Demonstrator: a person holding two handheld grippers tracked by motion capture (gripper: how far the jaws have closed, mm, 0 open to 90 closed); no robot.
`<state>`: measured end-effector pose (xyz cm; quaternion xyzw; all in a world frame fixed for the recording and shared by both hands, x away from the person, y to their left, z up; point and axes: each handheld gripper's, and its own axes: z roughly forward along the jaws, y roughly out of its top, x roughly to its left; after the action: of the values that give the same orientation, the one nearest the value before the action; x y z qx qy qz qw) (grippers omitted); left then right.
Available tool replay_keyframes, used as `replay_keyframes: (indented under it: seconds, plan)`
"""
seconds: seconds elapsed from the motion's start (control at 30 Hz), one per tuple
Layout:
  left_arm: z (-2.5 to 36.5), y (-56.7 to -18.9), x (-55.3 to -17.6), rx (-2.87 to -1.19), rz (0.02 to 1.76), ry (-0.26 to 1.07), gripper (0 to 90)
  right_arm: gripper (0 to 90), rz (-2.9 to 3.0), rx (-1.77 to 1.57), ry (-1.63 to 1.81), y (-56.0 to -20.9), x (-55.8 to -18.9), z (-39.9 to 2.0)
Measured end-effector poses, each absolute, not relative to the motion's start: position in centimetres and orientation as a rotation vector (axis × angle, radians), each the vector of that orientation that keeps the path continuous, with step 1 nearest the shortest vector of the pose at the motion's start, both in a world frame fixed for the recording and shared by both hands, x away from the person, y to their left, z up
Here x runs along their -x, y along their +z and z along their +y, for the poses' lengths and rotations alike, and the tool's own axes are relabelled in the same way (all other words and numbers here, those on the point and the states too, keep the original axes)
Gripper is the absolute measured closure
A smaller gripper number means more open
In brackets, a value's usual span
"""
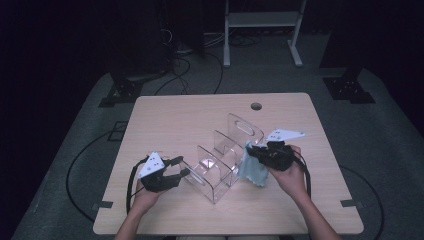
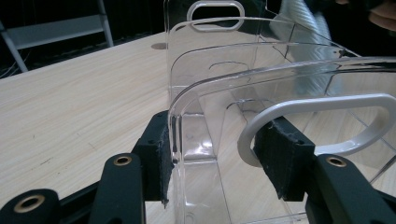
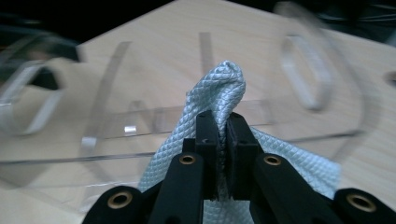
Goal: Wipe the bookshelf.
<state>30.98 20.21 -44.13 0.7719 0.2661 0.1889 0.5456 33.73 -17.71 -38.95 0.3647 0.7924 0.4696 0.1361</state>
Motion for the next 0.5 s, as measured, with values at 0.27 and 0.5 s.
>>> replay_keyframes:
  seconds: [0.27,0.5]
  plan:
    - [20.1,-44.1,-30.9,-1.829,0.638,0.456,47.7,84.6,2.313,-1.048,1.38,-38.8,-33.4,-16.9]
    - [20.0,-44.1,-30.9,-1.828,0.647,0.463,47.6,84.3,2.363,-0.972,1.408,-39.0,-32.1,-15.5]
